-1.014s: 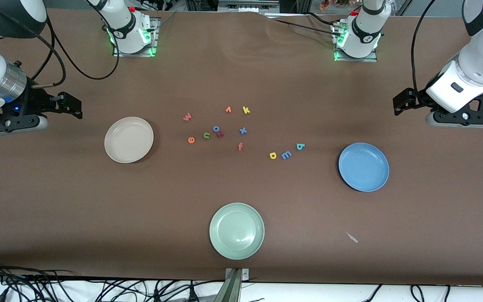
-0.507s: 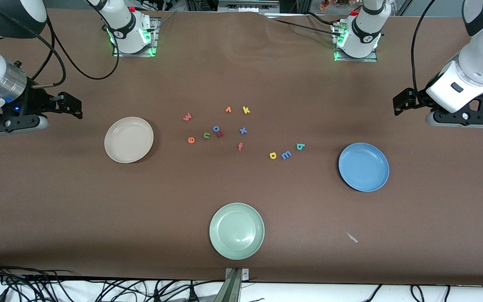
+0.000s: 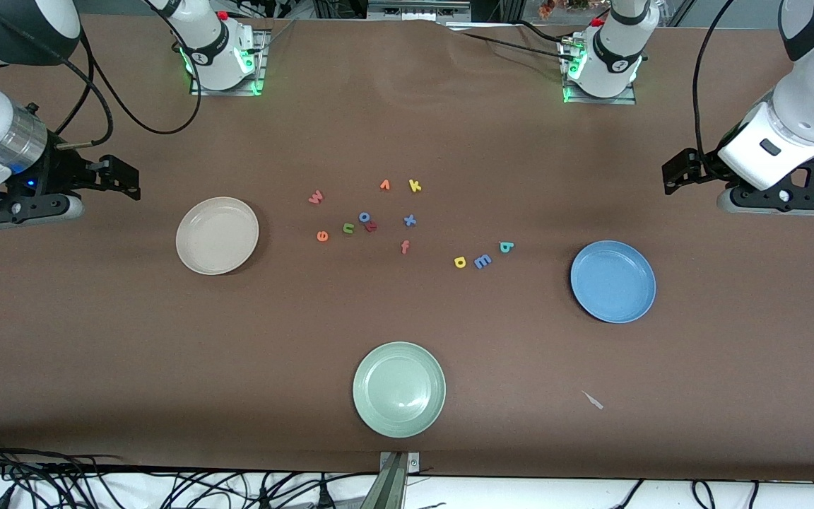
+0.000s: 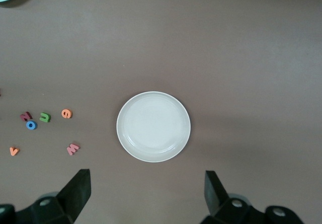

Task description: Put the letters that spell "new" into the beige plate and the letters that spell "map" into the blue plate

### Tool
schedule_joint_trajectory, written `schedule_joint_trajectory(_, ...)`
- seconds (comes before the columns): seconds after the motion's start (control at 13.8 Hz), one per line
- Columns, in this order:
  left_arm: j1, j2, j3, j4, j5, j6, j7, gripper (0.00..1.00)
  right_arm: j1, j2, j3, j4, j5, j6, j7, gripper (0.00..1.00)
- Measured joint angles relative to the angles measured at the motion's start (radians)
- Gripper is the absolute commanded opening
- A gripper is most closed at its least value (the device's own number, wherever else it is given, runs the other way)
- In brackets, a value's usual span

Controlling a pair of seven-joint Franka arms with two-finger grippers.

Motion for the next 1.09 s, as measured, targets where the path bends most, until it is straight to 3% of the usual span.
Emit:
schedule_joint_trajectory(0.65,-0.021,0.012,-0.013,-0.004,0.0,-0.058,0.006,1.0,0.001,-0.002,0.043,-0.047,0.031,-0.017,0.031,1.0)
schedule_joint_trajectory(1.09,-0.087,0.055,-0.049,-0.004,-0.012,-0.058,0.01,1.0,0.004,-0.05,0.158,-0.244,0.032,0.165,0.171,1.0)
